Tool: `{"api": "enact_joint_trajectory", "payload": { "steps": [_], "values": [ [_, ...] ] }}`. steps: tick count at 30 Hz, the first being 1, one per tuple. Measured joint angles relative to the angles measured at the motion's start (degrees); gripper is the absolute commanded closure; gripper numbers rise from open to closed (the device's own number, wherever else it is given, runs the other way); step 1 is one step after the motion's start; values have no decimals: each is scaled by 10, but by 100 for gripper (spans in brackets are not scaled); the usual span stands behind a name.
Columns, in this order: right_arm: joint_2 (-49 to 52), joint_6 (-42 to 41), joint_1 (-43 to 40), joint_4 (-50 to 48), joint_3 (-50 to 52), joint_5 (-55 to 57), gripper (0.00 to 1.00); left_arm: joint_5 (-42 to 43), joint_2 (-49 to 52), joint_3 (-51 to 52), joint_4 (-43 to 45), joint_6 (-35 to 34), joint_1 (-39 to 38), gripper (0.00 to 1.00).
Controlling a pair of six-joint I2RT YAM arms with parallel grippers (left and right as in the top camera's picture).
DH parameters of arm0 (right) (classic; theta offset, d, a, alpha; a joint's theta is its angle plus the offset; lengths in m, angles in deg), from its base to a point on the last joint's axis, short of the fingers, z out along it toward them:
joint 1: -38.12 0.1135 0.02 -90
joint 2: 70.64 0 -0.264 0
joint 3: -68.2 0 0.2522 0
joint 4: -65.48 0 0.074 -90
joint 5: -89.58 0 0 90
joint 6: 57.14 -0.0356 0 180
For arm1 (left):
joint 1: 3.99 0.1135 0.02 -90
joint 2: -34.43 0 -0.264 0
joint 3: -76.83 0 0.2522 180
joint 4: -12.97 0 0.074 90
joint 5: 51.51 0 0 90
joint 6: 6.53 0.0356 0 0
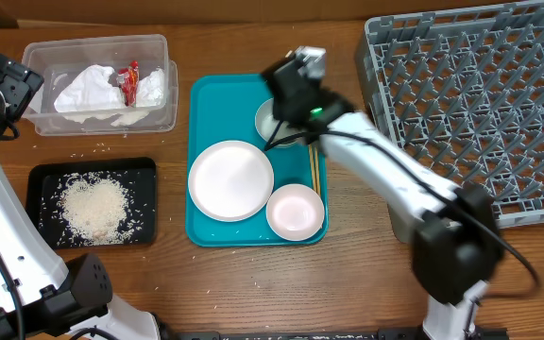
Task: Sort waste into correct bins and load items into the dishwasher
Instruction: 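Carry the cup to the dish rack and place it upside down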
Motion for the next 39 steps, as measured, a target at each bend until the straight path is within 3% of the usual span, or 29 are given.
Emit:
{"api": "enact_joint_trajectory", "payload": {
  "steps": [9,20,29,39],
  "values": [
    [-158,15,-174,1,-11,19,41,0,0,0,0,0,0,0],
    [-140,28,-431,80,-13,-35,40,0,0,0,0,0,0,0],
    [-109,28,-522,111,-12,-118,40,0,0,0,0,0,0,0],
    [-89,28,-523,129,-5,-155,27,0,0,0,0,0,0,0]
  ]
}}
